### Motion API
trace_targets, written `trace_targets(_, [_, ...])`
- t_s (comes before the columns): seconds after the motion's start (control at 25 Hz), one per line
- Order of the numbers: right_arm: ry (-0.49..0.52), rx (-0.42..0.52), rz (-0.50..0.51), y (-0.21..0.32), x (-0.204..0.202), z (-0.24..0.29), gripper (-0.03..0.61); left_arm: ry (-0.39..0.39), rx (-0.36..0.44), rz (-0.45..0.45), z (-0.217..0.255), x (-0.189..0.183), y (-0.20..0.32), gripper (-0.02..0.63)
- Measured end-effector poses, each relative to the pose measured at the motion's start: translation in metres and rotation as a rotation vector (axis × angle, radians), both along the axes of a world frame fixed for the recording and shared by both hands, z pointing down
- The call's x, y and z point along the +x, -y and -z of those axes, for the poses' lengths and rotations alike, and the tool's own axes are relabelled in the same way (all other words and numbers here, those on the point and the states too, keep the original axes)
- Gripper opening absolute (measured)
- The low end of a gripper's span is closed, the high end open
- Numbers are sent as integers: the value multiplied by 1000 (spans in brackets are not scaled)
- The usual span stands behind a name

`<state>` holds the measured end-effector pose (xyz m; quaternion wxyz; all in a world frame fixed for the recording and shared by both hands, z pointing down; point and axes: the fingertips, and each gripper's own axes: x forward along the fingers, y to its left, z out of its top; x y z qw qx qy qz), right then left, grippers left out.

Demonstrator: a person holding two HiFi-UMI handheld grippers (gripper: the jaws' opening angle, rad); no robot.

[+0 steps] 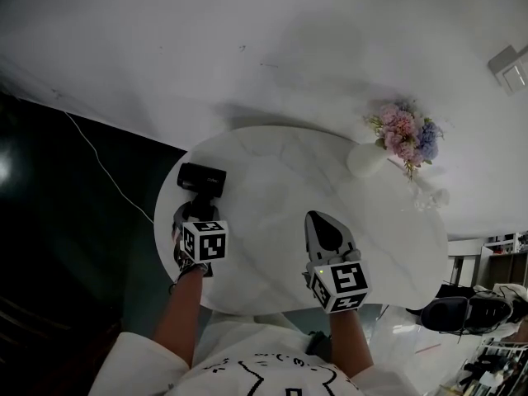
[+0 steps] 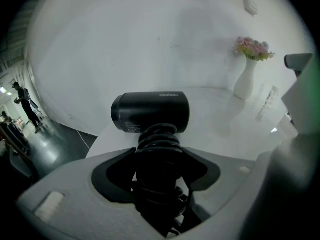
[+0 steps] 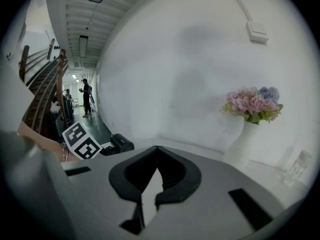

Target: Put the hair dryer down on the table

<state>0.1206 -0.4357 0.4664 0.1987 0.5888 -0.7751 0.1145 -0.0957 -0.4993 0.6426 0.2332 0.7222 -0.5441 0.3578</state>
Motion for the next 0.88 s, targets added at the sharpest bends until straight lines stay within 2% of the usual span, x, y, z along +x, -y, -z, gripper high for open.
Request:
trace_targets(0.24, [10, 19, 9, -7, 5, 6, 2, 0, 12, 37, 1, 0, -1, 261])
trace_targets(0.48, [24, 57, 17, -16, 19, 23, 2, -76, 69, 55, 18, 4, -12, 310])
trace_targets(0.64, [35, 82, 20, -22, 31, 34, 2, -65, 97, 66, 33, 6, -27, 313])
trace_targets(0.76, [36, 100, 35, -27, 36, 43, 2, -70, 134, 80, 51, 5, -34, 313])
trace_targets(0.88, [38, 124, 48, -32, 42, 54, 2, -106, 194, 93, 72, 9, -36, 313])
